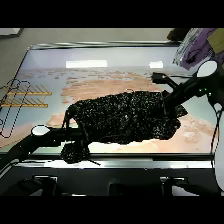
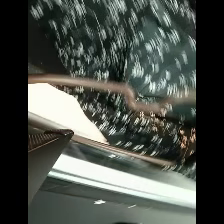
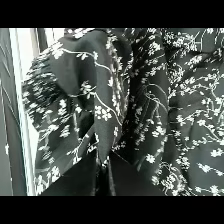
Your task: Fold the clothes and pants, and hang the long-sleeved shirts on hangers.
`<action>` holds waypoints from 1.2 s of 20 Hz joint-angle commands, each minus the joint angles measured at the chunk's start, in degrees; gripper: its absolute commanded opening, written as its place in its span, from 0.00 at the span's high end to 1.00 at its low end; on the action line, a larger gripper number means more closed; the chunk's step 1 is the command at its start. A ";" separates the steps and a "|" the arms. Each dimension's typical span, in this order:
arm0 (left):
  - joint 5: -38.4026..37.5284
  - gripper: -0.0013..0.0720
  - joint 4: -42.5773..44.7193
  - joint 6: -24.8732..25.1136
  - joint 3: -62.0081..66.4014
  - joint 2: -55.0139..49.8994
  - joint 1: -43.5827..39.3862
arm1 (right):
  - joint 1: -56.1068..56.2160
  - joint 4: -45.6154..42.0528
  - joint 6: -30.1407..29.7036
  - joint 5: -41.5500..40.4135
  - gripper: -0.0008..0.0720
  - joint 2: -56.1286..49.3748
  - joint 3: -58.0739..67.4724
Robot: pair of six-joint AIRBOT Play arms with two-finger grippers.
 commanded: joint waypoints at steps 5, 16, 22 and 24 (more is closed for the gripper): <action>-4.46 0.24 0.13 -36.81 0.00 0.07 20.50 | -0.07 -2.27 9.38 -4.83 0.95 7.91 0.00; 7.30 0.24 2.60 -48.06 2.38 0.04 4.63 | -0.04 1.09 22.10 -10.84 0.95 14.29 0.00; 33.46 0.24 19.45 -75.08 9.68 -2.10 -17.14 | 0.00 2.03 24.09 -11.39 0.95 14.34 0.00; 34.56 0.25 19.43 -77.64 10.56 -4.98 -19.34 | 0.00 2.05 24.11 -11.37 0.95 14.34 0.00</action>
